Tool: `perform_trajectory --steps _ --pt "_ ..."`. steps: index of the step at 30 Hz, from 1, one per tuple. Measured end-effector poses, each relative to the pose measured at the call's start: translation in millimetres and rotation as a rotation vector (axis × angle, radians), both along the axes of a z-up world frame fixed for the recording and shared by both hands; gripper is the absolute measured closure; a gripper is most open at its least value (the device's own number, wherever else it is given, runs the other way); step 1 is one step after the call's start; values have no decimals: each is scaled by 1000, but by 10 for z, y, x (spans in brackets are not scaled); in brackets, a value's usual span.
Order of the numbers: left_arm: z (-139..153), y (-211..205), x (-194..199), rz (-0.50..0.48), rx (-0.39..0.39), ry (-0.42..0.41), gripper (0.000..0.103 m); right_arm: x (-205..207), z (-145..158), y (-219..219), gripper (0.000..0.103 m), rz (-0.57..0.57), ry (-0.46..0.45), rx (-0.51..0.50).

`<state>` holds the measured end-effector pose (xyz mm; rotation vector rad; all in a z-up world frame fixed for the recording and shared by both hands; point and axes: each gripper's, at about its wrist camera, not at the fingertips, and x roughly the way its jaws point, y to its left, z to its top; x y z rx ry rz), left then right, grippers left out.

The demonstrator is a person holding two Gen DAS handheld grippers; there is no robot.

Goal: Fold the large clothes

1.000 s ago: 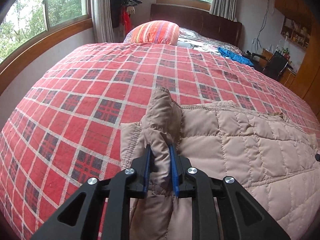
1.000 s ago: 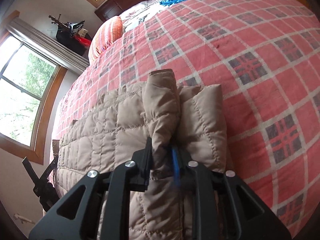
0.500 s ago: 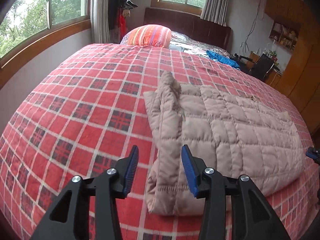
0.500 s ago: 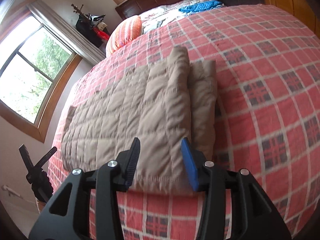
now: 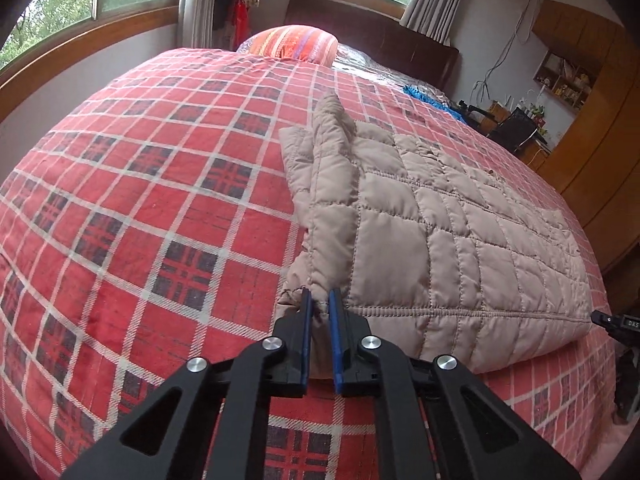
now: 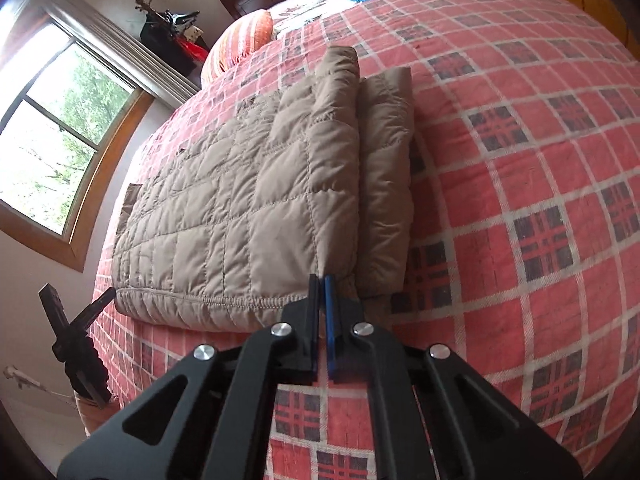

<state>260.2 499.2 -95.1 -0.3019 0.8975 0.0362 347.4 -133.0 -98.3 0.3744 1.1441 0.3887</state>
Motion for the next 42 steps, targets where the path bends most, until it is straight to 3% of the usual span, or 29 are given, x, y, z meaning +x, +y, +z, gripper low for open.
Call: perform_trajectory --steps 7,11,13,15,17,20,22,32,42 --pt "-254 -67 70 -19 49 31 95 62 -338 65 102 -5 80 -4" --pt "-209 -66 55 -21 51 34 94 49 -251 57 99 6 59 -4" --pt "-143 -46 43 -23 44 35 89 6 -149 9 97 8 24 0" --pt "-61 -5 29 -28 33 25 69 -35 -17 -34 87 2 -20 11" --pt "23 62 41 -29 7 5 58 -28 110 -103 50 -15 -55 29" --pt "107 183 130 -8 -12 -7 50 79 212 -179 40 -47 -84 27" --pt "121 273 237 -4 -49 -6 46 208 207 -235 32 -54 -67 77" --pt "-78 476 726 -38 -233 11 38 815 -45 -272 22 -68 23 106" --pt "-306 429 1036 -78 -346 46 32 1014 -319 -103 18 -37 79 123"
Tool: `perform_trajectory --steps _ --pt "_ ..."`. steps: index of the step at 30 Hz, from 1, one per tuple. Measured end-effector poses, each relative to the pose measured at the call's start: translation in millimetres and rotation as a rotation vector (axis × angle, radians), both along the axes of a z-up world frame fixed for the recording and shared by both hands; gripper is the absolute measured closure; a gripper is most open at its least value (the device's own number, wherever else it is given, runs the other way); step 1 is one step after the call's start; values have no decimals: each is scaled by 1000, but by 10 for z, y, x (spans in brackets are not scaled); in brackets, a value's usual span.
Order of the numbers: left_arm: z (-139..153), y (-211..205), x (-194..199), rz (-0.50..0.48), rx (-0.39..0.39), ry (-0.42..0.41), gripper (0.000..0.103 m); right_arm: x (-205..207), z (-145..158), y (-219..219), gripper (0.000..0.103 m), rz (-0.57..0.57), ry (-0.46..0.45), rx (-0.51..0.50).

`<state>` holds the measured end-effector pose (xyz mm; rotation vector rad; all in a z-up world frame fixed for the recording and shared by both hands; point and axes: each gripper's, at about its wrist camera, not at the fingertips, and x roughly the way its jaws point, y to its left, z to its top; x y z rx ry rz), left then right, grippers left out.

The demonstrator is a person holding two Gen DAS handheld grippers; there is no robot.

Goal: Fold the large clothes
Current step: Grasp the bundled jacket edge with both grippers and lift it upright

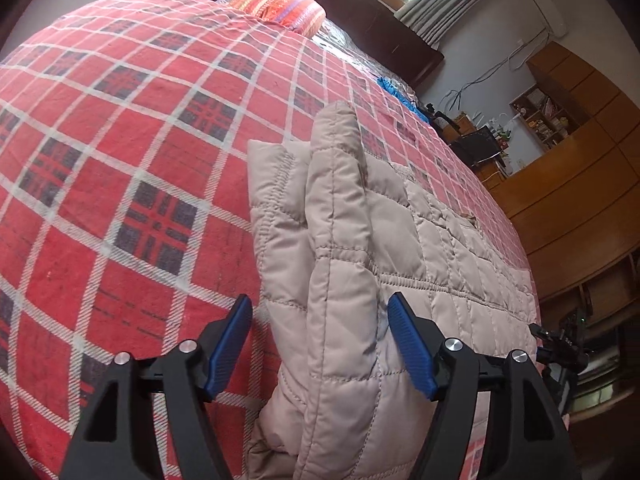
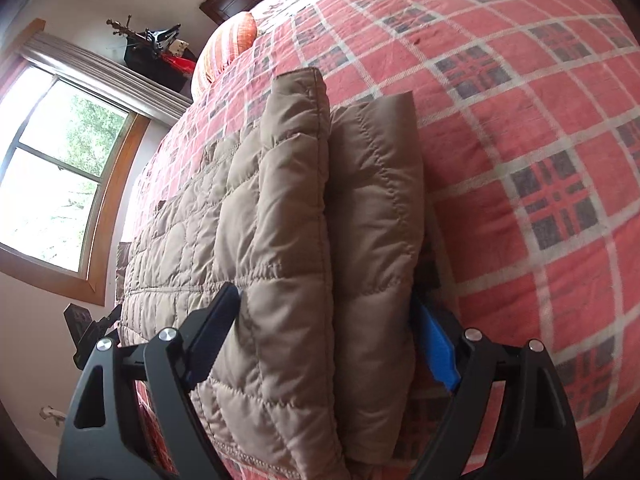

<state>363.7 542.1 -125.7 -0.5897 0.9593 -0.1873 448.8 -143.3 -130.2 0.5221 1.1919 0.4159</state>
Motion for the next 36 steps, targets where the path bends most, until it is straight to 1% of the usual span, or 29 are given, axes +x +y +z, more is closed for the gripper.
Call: perform_trajectory --steps 2,5,6,7,8,9,10,11,12,14,15,16,18,21,25,30,36 --pt "-30 -51 66 -20 -14 8 32 76 -51 32 18 4 4 1" --pt "-114 -136 179 -48 -48 30 31 114 -46 90 19 2 -2 -2" --pt "-127 -167 198 -48 -52 34 30 139 -48 109 20 3 -3 -3" --pt "-129 -193 211 -45 -48 34 31 136 -49 128 23 6 -5 -8" --pt "-117 -226 218 -43 -40 32 34 134 -42 150 31 16 -8 -13" --pt "-105 -259 209 -47 -37 30 46 128 -40 170 34 24 -6 -16" --pt "-93 -288 211 -50 -40 29 52 120 -30 199 47 35 -9 -12" --pt "-81 -315 202 -42 -36 28 61 110 -18 229 61 58 -11 3" --pt "-62 -340 188 -35 -28 23 64 101 9 257 66 67 -17 4" --pt "-7 -408 153 -28 4 6 77 71 74 302 78 73 -34 -8" --pt "21 -424 131 -20 14 -1 82 56 102 311 80 73 -39 -10" --pt "57 -427 128 -12 16 -10 84 36 139 319 83 72 -44 -13" --pt "153 -427 64 5 11 -40 88 8 216 336 86 72 -56 -17" --pt "336 -451 -36 8 10 -90 89 -78 355 315 88 70 -75 -5" --pt "636 -527 -211 -15 17 -156 90 -285 651 316 89 99 -139 -12" --pt "978 -626 -520 -49 27 -220 90 -719 1086 337 90 136 -233 -39" --pt "1292 -587 -1173 -68 18 -276 90 -1397 1474 297 90 178 -309 -65"
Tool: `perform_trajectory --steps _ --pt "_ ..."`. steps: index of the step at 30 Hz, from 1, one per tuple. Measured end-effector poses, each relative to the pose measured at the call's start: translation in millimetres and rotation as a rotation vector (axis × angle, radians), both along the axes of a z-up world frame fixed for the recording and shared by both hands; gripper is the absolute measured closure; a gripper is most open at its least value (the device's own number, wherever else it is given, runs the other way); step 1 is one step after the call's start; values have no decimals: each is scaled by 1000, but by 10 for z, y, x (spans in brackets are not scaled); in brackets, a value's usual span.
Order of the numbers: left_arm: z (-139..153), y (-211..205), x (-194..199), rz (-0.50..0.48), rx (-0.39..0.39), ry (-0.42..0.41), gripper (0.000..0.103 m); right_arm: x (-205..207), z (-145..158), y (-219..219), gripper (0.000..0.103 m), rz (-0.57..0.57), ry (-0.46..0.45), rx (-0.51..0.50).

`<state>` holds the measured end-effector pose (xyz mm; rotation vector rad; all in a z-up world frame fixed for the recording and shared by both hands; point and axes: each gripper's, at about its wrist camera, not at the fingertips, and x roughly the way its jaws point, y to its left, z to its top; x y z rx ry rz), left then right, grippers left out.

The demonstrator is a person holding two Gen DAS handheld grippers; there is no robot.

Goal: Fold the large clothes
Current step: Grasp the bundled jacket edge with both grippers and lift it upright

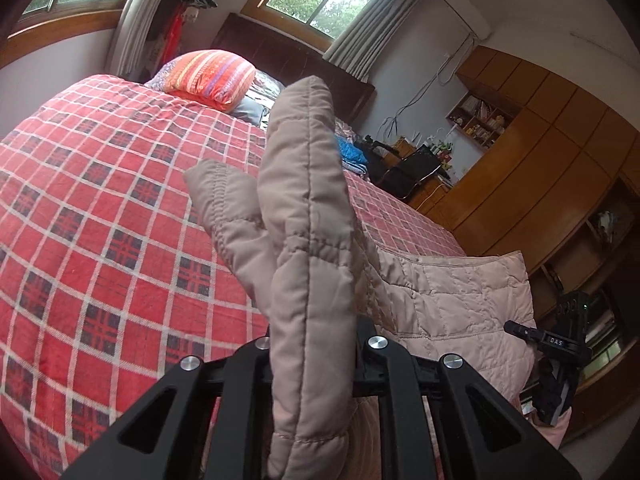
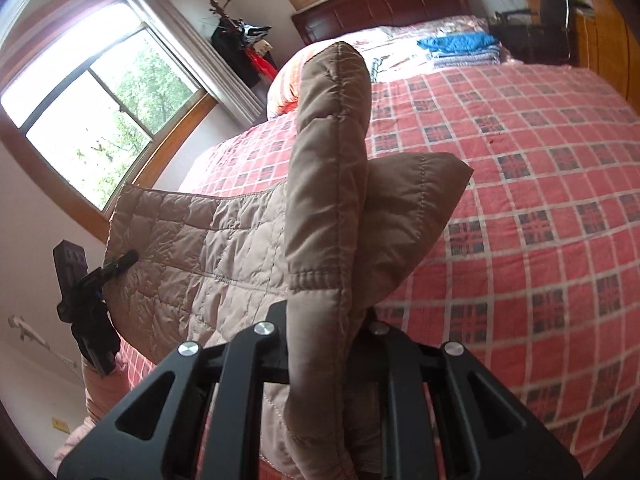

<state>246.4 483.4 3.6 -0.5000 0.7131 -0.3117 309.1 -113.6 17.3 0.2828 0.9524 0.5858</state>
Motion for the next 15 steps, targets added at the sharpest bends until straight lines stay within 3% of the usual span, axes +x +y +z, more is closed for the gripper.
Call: perform_trajectory --steps 8,15 --pt "49 71 -834 -31 17 22 89 -845 133 -16 90 57 -10 -18" --pt "-278 103 -1354 -41 46 48 88 -1320 -212 46 90 82 39 -35"
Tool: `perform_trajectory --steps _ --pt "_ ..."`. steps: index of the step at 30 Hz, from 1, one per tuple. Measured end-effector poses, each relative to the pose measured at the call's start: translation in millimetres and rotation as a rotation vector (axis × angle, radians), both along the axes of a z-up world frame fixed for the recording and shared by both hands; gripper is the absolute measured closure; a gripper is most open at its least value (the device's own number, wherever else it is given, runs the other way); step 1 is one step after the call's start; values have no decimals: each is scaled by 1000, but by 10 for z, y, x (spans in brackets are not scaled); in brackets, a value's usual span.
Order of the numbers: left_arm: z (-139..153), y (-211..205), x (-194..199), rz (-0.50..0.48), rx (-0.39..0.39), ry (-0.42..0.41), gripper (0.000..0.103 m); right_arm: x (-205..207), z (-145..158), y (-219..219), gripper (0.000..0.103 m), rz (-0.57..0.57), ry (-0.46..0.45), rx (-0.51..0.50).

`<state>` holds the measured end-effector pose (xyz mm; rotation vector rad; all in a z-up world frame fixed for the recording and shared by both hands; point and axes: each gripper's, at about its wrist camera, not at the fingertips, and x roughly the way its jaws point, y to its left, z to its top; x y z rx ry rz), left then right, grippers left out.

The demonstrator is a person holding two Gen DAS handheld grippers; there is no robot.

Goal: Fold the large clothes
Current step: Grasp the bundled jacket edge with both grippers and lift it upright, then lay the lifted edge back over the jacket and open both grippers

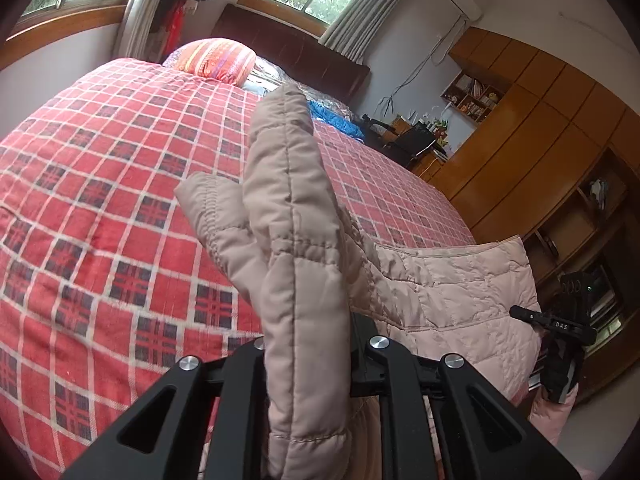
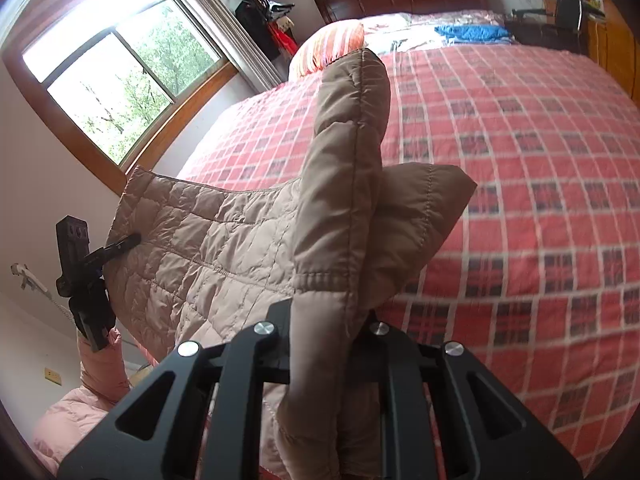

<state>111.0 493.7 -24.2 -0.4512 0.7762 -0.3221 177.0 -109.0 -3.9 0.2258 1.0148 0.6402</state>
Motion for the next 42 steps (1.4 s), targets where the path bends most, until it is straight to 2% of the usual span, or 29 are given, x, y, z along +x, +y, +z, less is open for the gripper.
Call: perform_trajectory --steps 6,12,20,24,29,34,36,39,42 --pt "-416 92 -85 30 26 45 86 -38 -449 -37 89 -35 93 17" --pt "-797 142 -60 50 60 97 82 -50 -760 -113 86 -70 163 55" --pt "-1145 189 -108 64 81 112 68 -9 -1116 -143 79 -98 226 106" --pt "-1191 123 -150 69 105 108 64 -13 -1224 -179 74 -112 241 139" --pt "-1157 101 -141 86 141 122 58 -29 -1219 -240 56 -145 239 135" --pt "-1002 161 -233 130 140 138 54 -139 -1032 -395 46 -223 197 73" --pt "-921 215 -289 159 147 138 54 -220 -891 -462 46 -257 157 29" --pt "-700 282 -418 230 184 96 56 -374 -597 -444 48 -276 71 -63" --pt "-409 251 -557 274 244 18 56 -513 -314 -276 60 -227 -1 -116"
